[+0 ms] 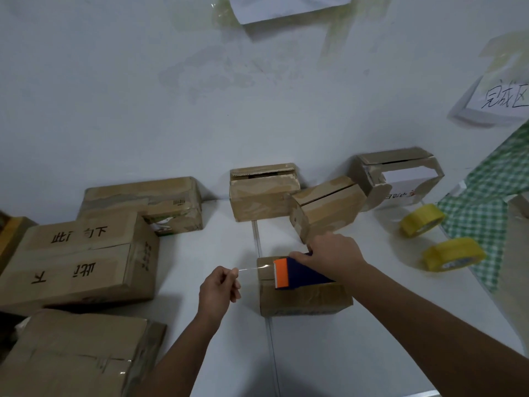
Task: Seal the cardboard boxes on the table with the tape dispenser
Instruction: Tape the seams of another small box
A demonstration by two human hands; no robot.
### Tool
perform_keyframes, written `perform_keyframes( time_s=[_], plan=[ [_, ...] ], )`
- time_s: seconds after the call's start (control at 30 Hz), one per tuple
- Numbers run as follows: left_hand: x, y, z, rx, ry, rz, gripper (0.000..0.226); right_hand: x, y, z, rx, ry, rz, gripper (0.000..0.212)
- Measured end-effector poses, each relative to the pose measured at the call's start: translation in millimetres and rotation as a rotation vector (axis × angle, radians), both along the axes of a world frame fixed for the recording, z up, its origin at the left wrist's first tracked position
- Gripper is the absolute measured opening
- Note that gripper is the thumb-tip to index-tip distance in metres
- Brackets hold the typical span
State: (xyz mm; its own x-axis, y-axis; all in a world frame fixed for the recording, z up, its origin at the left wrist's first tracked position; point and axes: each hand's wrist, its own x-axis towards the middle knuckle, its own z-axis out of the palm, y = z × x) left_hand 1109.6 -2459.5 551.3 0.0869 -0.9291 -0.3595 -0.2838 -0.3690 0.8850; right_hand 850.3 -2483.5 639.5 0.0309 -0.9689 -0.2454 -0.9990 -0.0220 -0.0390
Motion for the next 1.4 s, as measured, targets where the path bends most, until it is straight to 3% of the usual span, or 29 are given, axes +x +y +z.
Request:
perform_keyframes(
  time_s=[0.47,0.67,0.77,0.87,0.97,1.03,1.1,1.17,1.27,1.33,1.4],
  plan=[
    [-31,7,-34,0.167,0.029,-0.05,0.026,6,2,-1,-0.057,0.05,-0.018,0.065],
    [-46,2,-33,0.328,-0.3,-0.255,0.037,10,4,-1,-0.092,0.034,-0.034,0.064],
    [-49,13,-41,0.411,-0.442,-0.478,0.02,10,5,-2,-0.096,0.033,-0.033,0.066],
    [-35,17,-47,0.264,-0.444,-0.457,0.026,6,5,-4,-0.107,0.027,-0.048,0.067],
    [-13,10,-35,0.118,-0.257,-0.366,0.056,5,4,-5,-0.095,0.017,-0.046,0.067],
    [-16,12,-21,0.079,-0.194,-0.514,0.071,7,2,-5,-0.094,0.019,-0.041,0.067],
    [-29,18,-16,0.109,-0.25,-0.778,0.078,7,2,-4,-0.098,0.028,-0.042,0.067],
    [-31,17,-12,0.207,-0.37,-0.912,0.074,6,3,-5,-0.098,0.031,-0.044,0.067],
    [-14,-2,-2,0.145,-0.468,-0.794,0.069,6,4,-5,-0.098,0.027,-0.045,0.068],
    [-8,-12,10,0.047,-0.381,-0.728,0.074,7,3,-3,-0.083,0.024,-0.04,0.067],
    [-18,-18,22,-0.044,-0.439,-0.894,0.098,8,2,-1,-0.059,0.019,-0.042,0.065]
  ],
)
